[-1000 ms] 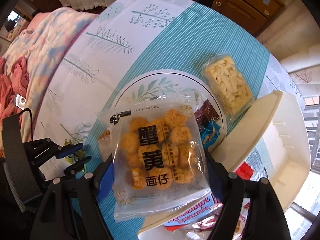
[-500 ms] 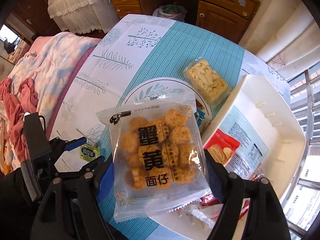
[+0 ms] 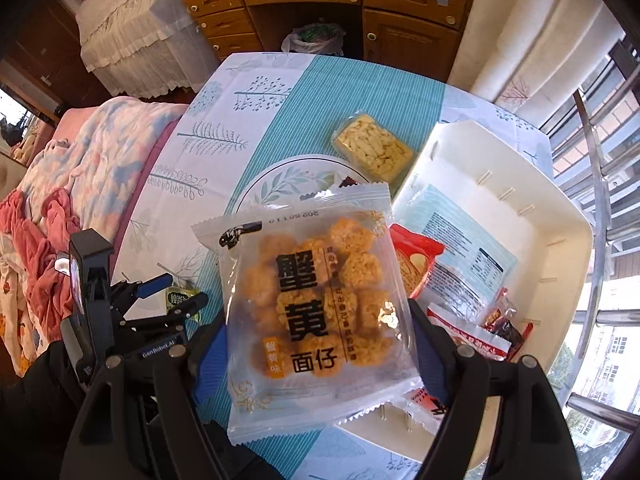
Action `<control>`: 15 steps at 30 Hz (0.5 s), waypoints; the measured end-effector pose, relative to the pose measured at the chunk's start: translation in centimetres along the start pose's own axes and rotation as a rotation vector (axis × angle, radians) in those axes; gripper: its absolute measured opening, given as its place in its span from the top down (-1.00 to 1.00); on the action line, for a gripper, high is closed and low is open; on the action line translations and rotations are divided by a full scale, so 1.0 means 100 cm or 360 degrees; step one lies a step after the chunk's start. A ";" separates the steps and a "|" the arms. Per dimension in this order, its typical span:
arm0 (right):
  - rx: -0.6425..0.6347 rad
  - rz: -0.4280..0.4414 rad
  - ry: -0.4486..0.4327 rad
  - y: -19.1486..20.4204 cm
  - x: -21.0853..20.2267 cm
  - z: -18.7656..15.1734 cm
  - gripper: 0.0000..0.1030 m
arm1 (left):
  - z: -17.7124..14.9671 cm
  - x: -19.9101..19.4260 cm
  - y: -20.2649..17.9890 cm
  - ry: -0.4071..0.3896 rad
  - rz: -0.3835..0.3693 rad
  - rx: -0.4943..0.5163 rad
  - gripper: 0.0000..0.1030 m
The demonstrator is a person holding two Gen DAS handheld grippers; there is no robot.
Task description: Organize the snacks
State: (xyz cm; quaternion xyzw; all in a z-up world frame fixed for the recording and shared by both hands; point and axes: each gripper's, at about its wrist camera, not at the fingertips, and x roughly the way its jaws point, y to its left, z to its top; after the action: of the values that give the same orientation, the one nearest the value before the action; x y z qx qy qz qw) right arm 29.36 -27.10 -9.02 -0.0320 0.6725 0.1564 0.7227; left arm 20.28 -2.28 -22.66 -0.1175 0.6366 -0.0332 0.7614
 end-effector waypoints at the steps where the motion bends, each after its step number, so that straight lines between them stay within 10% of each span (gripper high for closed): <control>1: 0.0008 0.0003 -0.0004 -0.001 -0.001 -0.001 -0.54 | 0.000 -0.002 0.004 0.0000 -0.0012 -0.0021 -0.49; 15: 0.0219 0.0015 -0.0048 -0.021 -0.013 -0.018 -0.54 | -0.011 0.011 0.032 0.0239 -0.0069 -0.0104 -0.51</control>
State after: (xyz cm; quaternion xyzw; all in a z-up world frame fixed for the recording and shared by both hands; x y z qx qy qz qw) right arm 28.08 -29.78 -8.23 0.0232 0.6709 0.1137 0.7324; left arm 19.06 0.43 -24.60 -0.1532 0.6901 -0.0376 0.7063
